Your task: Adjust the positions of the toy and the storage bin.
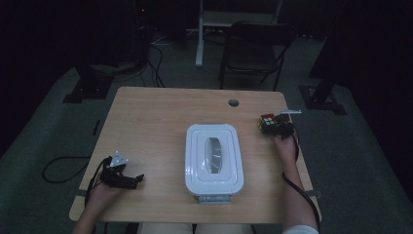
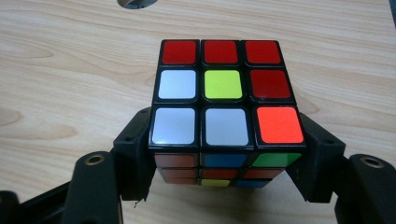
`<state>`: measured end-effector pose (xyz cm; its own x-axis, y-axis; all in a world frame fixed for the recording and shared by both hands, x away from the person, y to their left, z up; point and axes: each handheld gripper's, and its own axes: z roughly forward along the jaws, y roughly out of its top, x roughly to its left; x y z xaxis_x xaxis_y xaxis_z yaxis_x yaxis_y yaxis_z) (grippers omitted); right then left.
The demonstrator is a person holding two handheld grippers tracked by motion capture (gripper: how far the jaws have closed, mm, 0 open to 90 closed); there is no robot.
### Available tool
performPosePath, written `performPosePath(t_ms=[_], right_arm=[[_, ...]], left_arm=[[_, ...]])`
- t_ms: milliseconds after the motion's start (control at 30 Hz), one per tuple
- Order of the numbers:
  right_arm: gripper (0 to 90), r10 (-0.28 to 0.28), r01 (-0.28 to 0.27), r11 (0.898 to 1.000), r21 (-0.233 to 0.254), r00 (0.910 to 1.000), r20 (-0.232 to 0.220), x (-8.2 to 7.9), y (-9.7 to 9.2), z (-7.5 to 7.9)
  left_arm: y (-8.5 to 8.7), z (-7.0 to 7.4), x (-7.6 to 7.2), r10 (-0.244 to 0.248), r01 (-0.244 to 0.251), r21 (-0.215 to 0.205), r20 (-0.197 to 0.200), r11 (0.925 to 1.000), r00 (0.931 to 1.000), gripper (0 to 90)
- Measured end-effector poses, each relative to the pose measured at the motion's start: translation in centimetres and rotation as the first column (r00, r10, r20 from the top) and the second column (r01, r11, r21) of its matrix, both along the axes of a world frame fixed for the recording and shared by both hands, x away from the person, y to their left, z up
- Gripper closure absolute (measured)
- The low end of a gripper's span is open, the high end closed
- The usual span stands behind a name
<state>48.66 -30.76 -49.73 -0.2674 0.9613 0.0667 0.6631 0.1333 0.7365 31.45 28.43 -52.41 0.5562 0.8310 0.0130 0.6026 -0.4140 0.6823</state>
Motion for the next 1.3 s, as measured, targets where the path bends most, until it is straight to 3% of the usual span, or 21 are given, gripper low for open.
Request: performPosePath(t_ms=[433,600,1000,1300], right_arm=[[34.0,0.039,-0.038,0.999,-0.022,0.999,0.021,-3.5,-0.4,1.0],[34.0,0.049,-0.048,0.997,-0.064,0.9985,0.024,-6.0,-0.6,0.9],[34.0,0.061,-0.056,0.992,-0.111,0.9973,0.04,-11.2,-1.2,1.3],[34.0,0.054,-0.046,0.991,-0.122,0.997,0.055,-14.8,-2.0,1.7]], left_arm=[[0.0,0.0,0.0,0.0,0.0,0.001,0.0,1.0,1.0,0.5],[0.0,0.0,0.0,0.0,0.0,0.0,0.0,1.0,1.0,0.5],[0.0,0.0,0.0,0.0,0.0,0.0,0.0,1.0,1.0,0.5],[0.0,0.0,0.0,0.0,0.0,0.0,0.0,1.0,1.0,0.5]])
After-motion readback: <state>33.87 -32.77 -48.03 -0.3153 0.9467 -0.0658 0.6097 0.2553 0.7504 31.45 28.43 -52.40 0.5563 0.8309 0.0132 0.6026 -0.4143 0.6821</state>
